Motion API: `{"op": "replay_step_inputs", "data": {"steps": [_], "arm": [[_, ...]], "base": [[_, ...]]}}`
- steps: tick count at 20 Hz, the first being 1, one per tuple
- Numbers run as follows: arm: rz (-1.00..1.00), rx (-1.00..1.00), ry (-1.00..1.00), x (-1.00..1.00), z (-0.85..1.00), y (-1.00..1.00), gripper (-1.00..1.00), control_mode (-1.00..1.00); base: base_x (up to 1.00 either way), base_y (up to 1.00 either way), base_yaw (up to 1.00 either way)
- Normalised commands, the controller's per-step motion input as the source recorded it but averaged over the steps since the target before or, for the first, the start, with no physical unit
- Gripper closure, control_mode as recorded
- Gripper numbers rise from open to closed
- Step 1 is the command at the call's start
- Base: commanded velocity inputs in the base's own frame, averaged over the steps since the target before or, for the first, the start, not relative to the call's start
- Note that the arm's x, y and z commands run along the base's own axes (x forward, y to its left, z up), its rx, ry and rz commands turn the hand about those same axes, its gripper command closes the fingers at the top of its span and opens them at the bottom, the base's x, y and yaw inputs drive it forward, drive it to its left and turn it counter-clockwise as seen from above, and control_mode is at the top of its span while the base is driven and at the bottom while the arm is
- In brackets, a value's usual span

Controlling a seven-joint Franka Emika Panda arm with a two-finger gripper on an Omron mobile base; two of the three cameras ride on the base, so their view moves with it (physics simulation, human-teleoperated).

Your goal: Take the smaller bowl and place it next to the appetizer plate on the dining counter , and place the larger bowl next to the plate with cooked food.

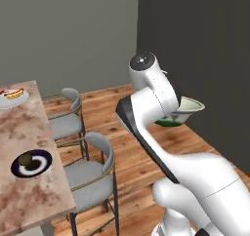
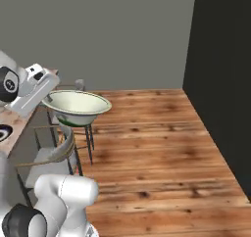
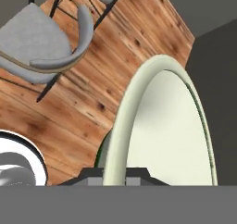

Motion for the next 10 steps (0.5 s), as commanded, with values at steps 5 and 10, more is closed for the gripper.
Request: {"op": "replay_step_inputs", "data": {"steps": [5, 10], "arm": [[0.0, 0.0, 0.0, 0.0, 0.0, 0.0, 1.0, 1.0], [0.0, 0.0, 0.0, 0.0, 0.0, 0.0, 1.0, 1.0]], "base": [[0.88, -0.83, 0.47], [0.56, -0.74, 0.57]]}}
